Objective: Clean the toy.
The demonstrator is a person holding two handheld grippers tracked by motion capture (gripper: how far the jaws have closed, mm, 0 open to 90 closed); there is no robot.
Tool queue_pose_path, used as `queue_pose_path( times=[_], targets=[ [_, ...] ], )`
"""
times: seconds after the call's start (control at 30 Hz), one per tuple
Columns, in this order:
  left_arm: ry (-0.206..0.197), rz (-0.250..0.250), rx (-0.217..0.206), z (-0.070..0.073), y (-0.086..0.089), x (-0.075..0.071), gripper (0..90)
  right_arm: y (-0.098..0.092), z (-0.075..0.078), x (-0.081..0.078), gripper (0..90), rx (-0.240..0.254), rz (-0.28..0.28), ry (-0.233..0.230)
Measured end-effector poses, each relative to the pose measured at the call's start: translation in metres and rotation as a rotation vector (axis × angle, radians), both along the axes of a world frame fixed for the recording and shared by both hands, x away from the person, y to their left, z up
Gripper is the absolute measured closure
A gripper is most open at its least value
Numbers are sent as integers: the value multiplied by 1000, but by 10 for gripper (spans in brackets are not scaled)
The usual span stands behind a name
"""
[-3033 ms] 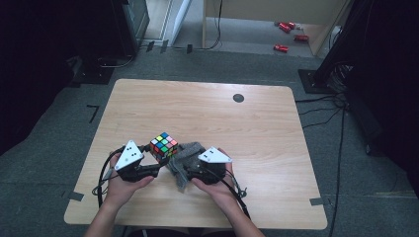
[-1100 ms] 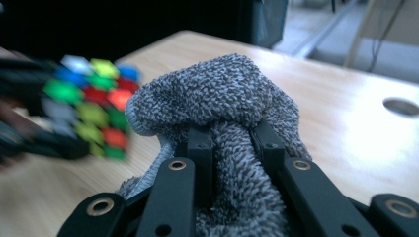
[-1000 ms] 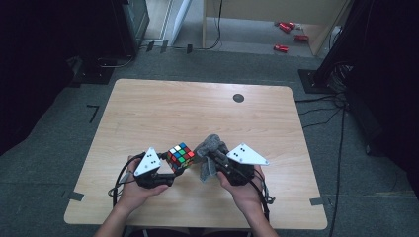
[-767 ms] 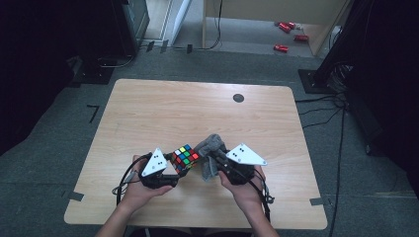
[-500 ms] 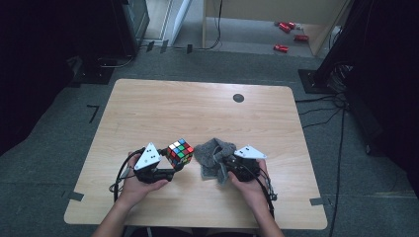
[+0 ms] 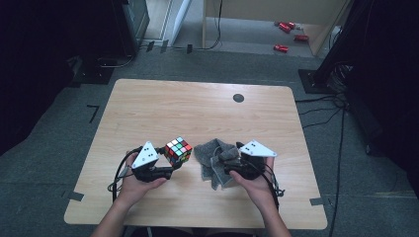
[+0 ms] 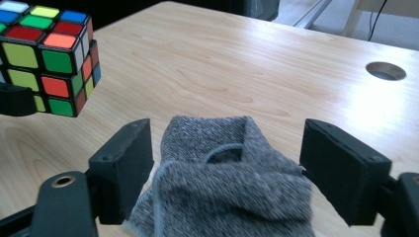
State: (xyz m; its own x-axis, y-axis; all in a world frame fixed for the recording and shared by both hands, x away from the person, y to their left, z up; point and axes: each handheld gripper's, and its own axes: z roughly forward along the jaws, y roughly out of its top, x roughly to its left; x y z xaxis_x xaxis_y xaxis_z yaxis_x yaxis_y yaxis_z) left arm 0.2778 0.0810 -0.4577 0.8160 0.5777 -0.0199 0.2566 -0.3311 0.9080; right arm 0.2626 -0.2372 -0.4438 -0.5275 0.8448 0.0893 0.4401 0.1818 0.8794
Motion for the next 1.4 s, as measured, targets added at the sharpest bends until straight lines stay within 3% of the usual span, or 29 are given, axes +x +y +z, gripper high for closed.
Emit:
queue_pose_path(
  times=[0.1, 0.23, 0.3, 0.4, 0.47, 0.53, 0.6, 0.63, 0.7, 0.73, 0.8, 0.9, 0.97, 1.1, 1.27, 1.4],
  targets=[
    [1, -10, 10, -1, -4, -2, 345, 16, -15, 10, 204, -48, 10, 37],
    [0, -20, 21, -2, -7, -3, 345, 31, -45, 19, 190, -90, -16, 130],
    [2, -23, 22, -3, -8, -3, 345, 40, -56, 19, 181, -156, -21, 154],
    [5, -24, 25, -4, -8, -3, 345, 46, -68, 17, 192, -235, -49, 163],
    [7, -25, 25, -4, -8, -3, 345, 47, -72, 15, 226, -261, -71, 138],
    [8, -26, 24, -4, -9, -3, 345, 48, -74, 13, 231, -278, -82, 132],
    [8, -27, 27, -5, -9, -3, 345, 48, -75, 11, 243, -264, -96, 132],
    [8, -27, 28, -5, -10, -3, 345, 48, -75, 11, 277, -258, -99, 132],
    [9, -30, 29, -5, -11, -4, 345, 45, -75, 8, 528, -249, -114, 125],
    [9, -32, 30, -5, -11, -4, 345, 44, -75, 6, 598, -256, -127, 113],
    [9, -36, 31, -6, -13, -4, 345, 39, -78, 4, 683, -261, -120, 78],
    [9, -44, 37, -7, -15, -5, 345, 34, -76, 5, 753, -274, -109, 83],
    [11, -48, 43, -8, -16, -6, 345, 31, -71, 4, 771, -255, -96, 90],
    [18, -58, 54, -12, -20, -6, 345, 21, -49, -1, 777, -162, -66, 60],
    [15, -75, 72, -15, -27, -8, 345, 18, -9, -14, 775, -39, -40, -36],
    [10, -95, 94, -19, -36, -12, 345, 29, 15, -31, 774, 93, 41, -93]
  ],
)
